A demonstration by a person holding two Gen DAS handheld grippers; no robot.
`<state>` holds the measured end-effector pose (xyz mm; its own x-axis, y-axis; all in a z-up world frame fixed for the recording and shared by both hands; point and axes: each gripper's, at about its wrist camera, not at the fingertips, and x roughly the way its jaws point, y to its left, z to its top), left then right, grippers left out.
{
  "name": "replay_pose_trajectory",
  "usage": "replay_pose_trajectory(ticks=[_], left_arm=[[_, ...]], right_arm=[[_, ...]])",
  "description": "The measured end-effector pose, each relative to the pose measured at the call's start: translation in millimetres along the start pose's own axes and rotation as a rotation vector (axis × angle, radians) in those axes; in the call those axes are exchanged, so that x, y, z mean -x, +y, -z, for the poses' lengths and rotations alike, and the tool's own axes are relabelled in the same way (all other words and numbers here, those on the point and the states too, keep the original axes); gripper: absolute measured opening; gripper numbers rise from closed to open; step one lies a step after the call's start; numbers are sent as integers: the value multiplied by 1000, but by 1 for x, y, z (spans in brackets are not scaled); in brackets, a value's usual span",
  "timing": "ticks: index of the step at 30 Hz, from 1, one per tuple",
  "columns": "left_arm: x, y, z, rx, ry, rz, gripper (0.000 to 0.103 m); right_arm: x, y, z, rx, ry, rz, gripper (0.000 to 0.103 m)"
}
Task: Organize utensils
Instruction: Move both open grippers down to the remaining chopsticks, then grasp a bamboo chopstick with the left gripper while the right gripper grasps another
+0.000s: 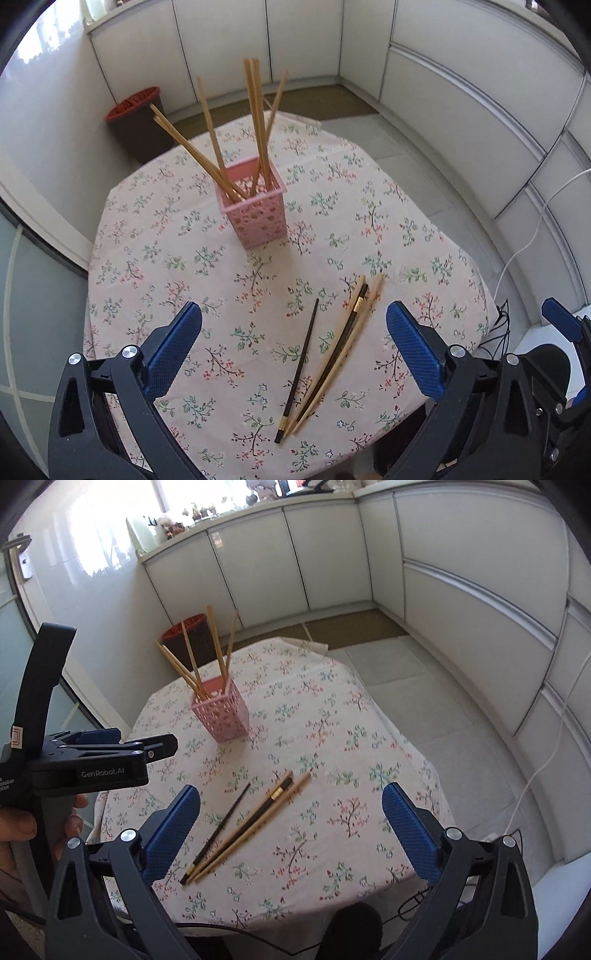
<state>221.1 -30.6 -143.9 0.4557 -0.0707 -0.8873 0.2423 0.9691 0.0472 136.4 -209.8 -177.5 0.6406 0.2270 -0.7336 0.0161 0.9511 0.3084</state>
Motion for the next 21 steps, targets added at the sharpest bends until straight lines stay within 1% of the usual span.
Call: replay_pose_trajectory(ticks=[3, 7, 10, 14, 17, 19, 20, 21], left_arm=[[-38, -2, 0, 7, 104, 21, 96], [-79, -2, 1, 48, 207, 93, 96], [-97, -8, -1, 53, 243, 140, 96], [-113, -19, -6, 38, 257, 156, 92], [-123, -28, -9, 18, 262, 161, 85], [-128, -34, -12, -7, 258, 142, 75], [-131, -35, -13, -13, 259, 131, 72], [-135, -36, -14, -14, 266, 121, 65]], right_arm=[[-18, -16, 14, -67, 95, -4, 96], [-36, -33, 26, -140, 183, -6, 96], [-43, -40, 29, -166, 218, -3, 96], [-45, -45, 32, -183, 242, 6, 96], [-47, -48, 34, -189, 257, 10, 96], [-48, -48, 35, -186, 263, 14, 96], [-48, -49, 36, -185, 265, 16, 96], [-48, -50, 36, -185, 268, 18, 96]])
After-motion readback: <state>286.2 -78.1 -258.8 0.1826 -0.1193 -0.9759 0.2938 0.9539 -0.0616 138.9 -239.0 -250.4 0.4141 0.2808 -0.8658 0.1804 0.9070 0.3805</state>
